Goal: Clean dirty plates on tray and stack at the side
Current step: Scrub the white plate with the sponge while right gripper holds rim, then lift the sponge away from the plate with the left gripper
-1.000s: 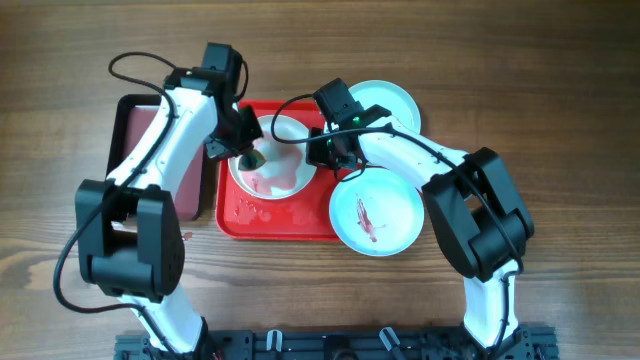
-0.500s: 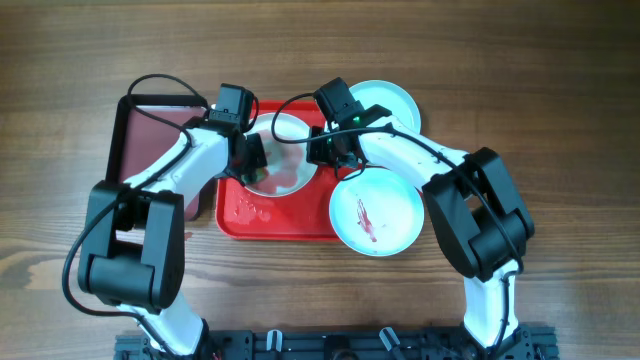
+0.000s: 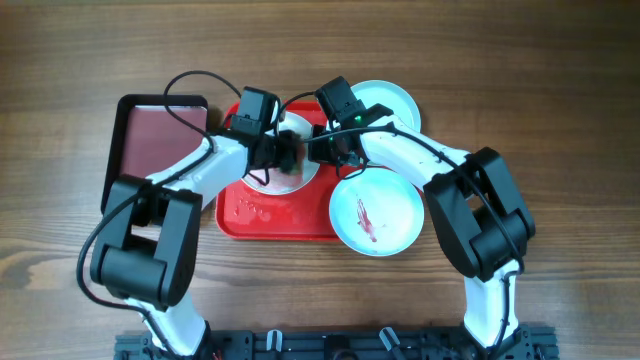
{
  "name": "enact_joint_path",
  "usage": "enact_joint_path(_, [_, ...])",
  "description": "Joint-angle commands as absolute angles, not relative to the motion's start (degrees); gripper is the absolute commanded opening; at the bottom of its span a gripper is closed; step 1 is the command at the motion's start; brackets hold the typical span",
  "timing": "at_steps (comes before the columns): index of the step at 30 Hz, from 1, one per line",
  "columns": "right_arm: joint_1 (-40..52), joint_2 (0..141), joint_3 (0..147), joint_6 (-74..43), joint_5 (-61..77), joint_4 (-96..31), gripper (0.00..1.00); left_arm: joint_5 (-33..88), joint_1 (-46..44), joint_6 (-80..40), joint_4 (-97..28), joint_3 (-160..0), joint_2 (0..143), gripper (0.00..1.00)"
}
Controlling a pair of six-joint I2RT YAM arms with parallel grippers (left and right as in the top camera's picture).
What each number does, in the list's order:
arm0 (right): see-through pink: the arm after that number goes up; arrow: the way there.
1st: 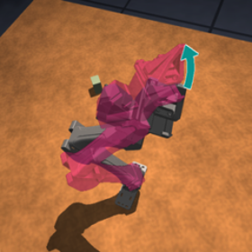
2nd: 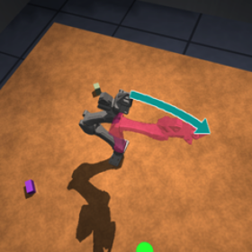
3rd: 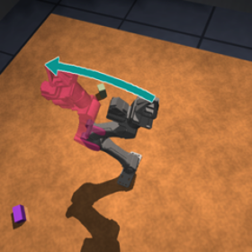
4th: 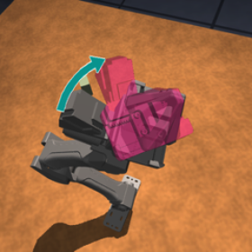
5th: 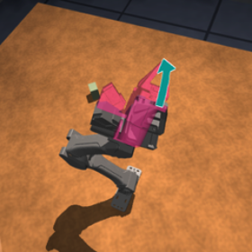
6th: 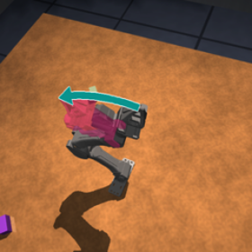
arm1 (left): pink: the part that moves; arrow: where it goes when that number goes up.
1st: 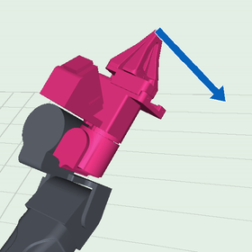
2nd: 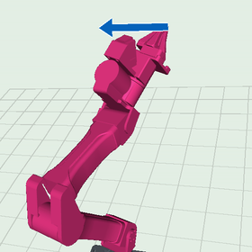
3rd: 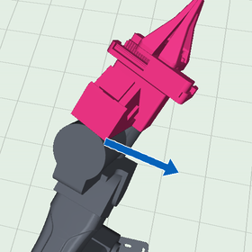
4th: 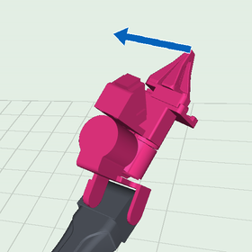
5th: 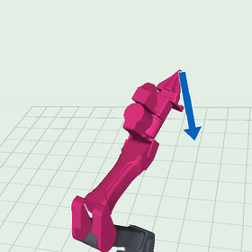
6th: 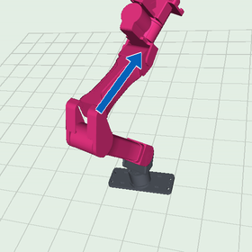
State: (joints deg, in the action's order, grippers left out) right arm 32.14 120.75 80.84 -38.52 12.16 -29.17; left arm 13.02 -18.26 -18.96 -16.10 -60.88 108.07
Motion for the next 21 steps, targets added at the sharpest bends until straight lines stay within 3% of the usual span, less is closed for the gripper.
enact_joint_path(1, [32.4,120.5,80.0,-37.6,11.0,-29.3,0.04,14.0,-18.3,-20.4,-11.1,-60.3,109.6,0.04])
enact_joint_path(8, [32.4,120.5,80.0,-37.6,11.0,-29.3,0.04,2.9,-18.2,-20.4,-9.6,-60.3,109.6,0.04])
enact_joint_path(14, [32.4,120.5,80.0,-37.5,11.2,-29.3,0.04,-4.4,-18.2,-24.8,-18.4,-60.3,109.6,0.04])
enact_joint_path(17, [32.4,120.5,80.0,-37.5,11.5,-29.3,0.04,-2.7,-18.1,-28.7,-23.0,-60.3,109.6,0.04])
enact_joint_path(21, [32.4,120.5,80.0,-37.5,11.6,-29.4,0.04,14.7,-18.1,-28.8,-26.0,-60.4,109.6,0.04])
